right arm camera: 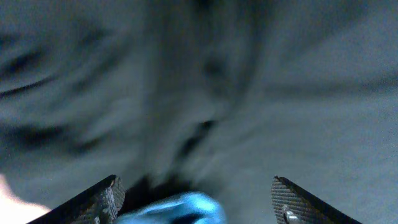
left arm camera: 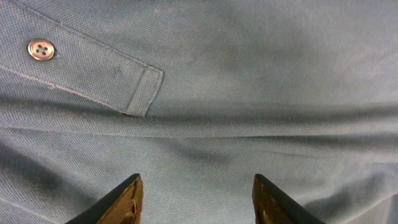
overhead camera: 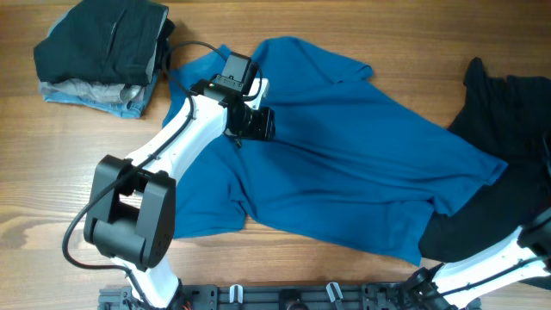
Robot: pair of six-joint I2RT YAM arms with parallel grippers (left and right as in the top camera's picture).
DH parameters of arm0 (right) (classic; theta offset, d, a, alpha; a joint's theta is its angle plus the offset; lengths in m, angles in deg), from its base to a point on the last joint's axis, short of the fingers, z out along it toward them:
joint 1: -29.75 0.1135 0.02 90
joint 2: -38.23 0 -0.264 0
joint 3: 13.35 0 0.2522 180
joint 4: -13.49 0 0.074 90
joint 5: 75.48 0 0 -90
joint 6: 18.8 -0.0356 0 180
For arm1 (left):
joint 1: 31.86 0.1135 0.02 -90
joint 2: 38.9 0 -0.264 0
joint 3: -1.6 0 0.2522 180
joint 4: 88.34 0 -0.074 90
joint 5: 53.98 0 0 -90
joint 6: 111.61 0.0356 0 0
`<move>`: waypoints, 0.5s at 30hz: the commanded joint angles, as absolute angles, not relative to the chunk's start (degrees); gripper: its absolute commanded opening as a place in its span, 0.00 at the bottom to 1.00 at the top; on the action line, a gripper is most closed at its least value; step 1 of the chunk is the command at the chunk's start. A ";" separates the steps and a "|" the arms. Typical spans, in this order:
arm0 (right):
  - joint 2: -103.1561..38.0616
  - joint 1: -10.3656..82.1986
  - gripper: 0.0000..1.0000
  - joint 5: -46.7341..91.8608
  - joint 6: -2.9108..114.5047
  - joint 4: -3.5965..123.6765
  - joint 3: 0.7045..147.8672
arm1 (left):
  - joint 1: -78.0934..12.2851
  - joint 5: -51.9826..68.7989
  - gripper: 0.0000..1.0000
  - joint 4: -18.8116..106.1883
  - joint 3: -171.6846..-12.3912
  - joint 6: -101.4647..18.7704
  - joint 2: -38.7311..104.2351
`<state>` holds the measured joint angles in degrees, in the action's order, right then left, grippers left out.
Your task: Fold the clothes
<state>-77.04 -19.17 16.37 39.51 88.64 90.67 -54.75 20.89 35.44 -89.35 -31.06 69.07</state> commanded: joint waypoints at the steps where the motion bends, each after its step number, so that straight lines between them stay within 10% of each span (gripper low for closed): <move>1: -76.67 -19.76 0.86 16.00 38.25 85.21 84.48 | -54.99 19.97 0.59 35.42 -89.11 -27.78 67.71; 5: -76.67 -18.76 0.83 21.72 38.14 72.57 76.46 | -54.99 19.97 0.62 35.57 -89.11 -27.81 67.71; 7: -76.67 -18.58 0.45 21.92 37.94 66.61 74.34 | -55.01 19.97 0.62 35.59 -89.11 -27.81 67.71; 8: -76.67 -18.65 0.09 21.83 38.01 63.05 73.97 | -55.01 19.97 0.62 35.57 -89.11 -27.83 67.71; 15: -76.62 -19.76 0.04 34.31 39.27 42.22 87.59 | -55.01 19.97 0.61 34.78 -89.11 -28.03 67.71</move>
<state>-76.95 -19.22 27.89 39.14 45.63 78.71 -54.75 20.89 34.76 -89.35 -29.14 69.07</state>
